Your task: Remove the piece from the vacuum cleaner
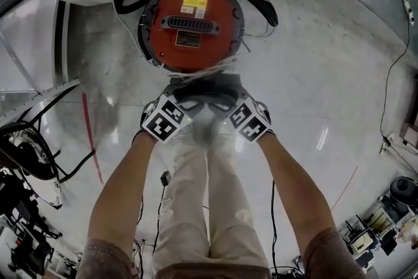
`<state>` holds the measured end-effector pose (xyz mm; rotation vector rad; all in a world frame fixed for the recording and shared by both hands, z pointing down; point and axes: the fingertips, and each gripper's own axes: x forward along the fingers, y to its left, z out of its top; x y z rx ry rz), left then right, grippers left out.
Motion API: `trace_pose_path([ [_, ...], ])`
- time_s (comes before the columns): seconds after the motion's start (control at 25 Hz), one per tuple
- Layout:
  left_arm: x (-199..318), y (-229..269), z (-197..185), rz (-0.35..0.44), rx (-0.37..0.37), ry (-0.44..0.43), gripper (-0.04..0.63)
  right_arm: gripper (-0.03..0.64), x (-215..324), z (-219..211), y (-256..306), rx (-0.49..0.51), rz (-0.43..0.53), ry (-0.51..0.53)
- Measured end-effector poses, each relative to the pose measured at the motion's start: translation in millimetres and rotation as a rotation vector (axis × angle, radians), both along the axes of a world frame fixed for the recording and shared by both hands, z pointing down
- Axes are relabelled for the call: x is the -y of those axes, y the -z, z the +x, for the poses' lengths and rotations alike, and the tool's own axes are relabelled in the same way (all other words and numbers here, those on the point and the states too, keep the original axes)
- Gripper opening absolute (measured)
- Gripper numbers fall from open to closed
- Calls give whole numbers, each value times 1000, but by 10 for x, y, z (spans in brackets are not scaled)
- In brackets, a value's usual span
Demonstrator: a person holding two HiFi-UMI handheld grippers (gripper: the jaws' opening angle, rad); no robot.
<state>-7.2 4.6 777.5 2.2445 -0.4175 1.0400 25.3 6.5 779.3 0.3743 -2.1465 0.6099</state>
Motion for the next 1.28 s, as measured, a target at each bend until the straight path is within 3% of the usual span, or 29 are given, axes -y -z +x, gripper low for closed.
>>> trace_pose_path([
  [0.36, -95, -61, -27, -29, 33, 0, 172, 133, -93, 17, -53, -32, -24, 13],
  [0.84, -111, -24, -130, -107, 15, 218, 130, 77, -102, 13, -23, -23, -48, -153],
  [1.12, -146, 16, -181, -126, 13, 239, 112, 67, -130, 2, -57, -17, -7, -170],
  [1.28, -162, 27, -182, -143, 13, 254, 109, 67, -129, 2, 16, -24, -32, -220],
])
